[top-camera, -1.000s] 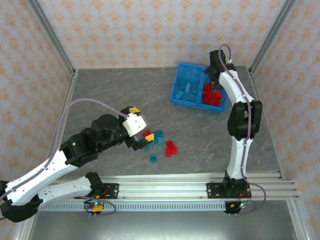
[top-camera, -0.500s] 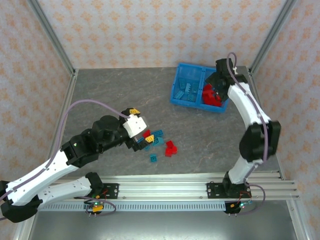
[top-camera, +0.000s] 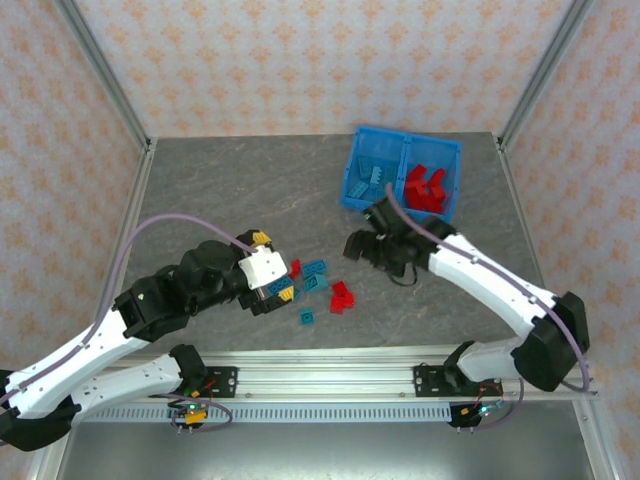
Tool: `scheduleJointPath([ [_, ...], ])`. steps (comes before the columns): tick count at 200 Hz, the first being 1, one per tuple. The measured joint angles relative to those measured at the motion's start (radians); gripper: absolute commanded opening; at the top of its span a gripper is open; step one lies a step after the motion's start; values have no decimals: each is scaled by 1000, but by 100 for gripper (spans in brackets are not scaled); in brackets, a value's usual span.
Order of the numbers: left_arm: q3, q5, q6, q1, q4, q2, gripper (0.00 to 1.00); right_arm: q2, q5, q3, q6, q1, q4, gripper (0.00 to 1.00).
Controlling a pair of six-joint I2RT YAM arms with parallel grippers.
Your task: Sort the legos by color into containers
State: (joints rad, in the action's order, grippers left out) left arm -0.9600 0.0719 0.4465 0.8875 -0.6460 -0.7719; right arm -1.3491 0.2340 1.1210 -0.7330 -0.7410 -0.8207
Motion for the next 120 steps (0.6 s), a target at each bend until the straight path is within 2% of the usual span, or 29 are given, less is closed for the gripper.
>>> scheduleJointPath([
  [20, 12, 2, -15, 0, 0, 3, 100, -76, 1, 0, -49, -113, -3, 81],
  [60, 44, 5, -53, 0, 0, 46, 100, -264, -24, 69, -106, -237, -29, 78],
  [86, 59, 3, -66, 0, 0, 83, 100, -391, -59, 228, -27, -269, -45, 75],
  [120, 66, -3, -80, 0, -6, 112, 100, -549, -111, 397, 113, -260, -85, 83],
])
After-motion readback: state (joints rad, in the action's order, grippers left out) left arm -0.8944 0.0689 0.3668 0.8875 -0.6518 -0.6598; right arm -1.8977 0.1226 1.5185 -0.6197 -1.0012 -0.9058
